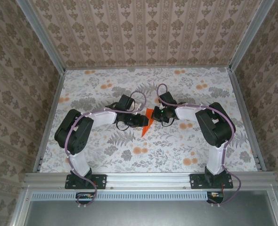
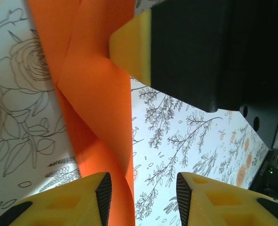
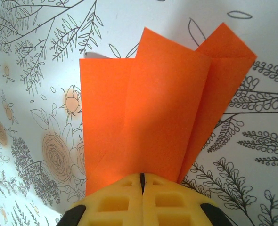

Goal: Fold a paper plane with a square sheet of paper (fold left side to right side)
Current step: Fold the wing for the fifth time at the center of the table.

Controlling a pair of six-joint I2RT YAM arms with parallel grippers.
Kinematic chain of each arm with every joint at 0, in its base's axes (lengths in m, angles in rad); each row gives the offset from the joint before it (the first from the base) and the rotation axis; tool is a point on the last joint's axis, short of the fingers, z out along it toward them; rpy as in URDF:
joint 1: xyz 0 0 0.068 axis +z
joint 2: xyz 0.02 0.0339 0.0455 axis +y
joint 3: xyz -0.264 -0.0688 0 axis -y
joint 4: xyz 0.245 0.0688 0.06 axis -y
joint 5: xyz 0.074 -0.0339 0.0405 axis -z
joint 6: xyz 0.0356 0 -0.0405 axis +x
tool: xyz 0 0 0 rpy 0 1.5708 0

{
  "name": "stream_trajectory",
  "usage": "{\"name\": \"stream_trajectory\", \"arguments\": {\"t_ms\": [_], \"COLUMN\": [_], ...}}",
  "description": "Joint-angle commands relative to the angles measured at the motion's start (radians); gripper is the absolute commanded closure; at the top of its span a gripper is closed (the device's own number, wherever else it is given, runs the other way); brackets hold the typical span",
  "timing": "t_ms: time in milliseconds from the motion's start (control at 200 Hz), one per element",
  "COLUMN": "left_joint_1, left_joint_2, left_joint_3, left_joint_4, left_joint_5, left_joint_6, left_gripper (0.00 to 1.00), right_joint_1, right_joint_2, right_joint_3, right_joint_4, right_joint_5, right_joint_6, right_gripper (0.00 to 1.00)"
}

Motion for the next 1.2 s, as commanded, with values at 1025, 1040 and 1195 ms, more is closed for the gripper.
{"name": "stream_trajectory", "arguments": {"t_ms": [1025,1040,1195], "left_joint_1": [0.015,0.014,0.011], "left_joint_2": [0.089,0.089,0.085], "left_joint_3": [-0.008,-0.010,-0.020], "left_joint_4": [0.250,0.259,0.294], "left_joint_5": [0.179,0.181,0.172], "left_joint_6": [-0.157,-0.167,-0.223], "left_gripper": [1.00,1.00,1.00], "right_joint_1": [-0.083,-0.084,-0.084], "right_joint_2": [-0.309,-0.308,-0.275], "right_joint_3": [-0.274,-0.280,-0.291], "right_joint_4": [0.086,0.097,0.159], "right_joint_5": [0.005,-0.001,-0.029], "right_joint_6": [-0.034,-0.031,-0.001], "right_gripper": [0.60,0.60,0.78]}}
